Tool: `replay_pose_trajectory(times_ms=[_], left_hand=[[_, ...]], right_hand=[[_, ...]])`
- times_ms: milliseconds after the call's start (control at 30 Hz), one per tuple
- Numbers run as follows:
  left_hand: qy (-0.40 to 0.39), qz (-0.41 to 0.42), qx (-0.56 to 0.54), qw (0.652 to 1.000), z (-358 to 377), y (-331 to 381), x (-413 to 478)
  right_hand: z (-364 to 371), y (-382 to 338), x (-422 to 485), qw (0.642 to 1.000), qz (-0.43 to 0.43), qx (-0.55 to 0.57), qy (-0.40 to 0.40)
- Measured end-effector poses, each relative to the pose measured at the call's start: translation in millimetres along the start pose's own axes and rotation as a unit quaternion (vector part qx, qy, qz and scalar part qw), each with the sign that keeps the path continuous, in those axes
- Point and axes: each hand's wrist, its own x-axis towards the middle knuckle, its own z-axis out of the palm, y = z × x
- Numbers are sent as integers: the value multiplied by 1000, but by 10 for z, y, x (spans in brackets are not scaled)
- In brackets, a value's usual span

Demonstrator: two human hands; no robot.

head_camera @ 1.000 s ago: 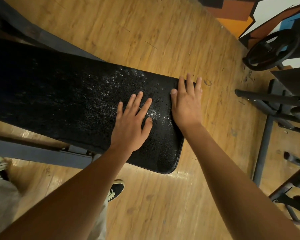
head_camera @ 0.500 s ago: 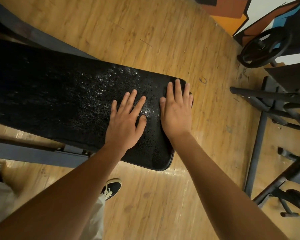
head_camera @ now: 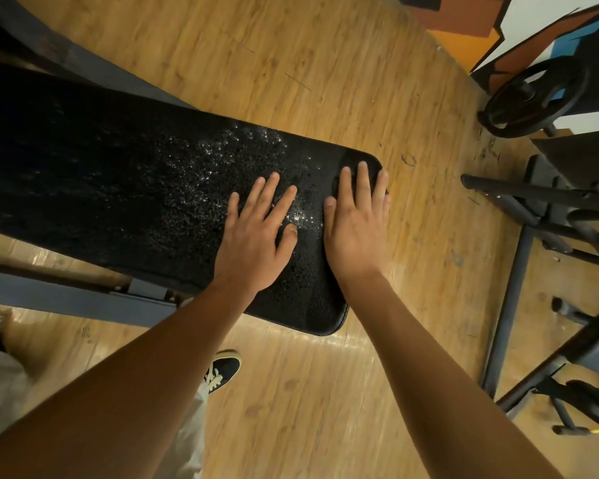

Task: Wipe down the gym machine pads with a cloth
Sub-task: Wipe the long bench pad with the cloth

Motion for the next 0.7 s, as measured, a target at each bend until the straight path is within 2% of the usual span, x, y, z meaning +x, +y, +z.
replay_pose_trajectory(times_ms=[200,300,467,700], left_hand=[[-7,-1,5,1000,-6,-5,7],[1,2,-1,1000,1,-10,-10],[20,7,-5,1000,8,-7,-17],[-5,0,-2,1000,-10,-8,2]], right_hand=[[-44,-86,461,999,8,-32,8],[-41,-94,213,1000,17,0,20],[-19,-100,-277,1000,11,-9,-10],[-30,-114,457,999,36,-13,9]])
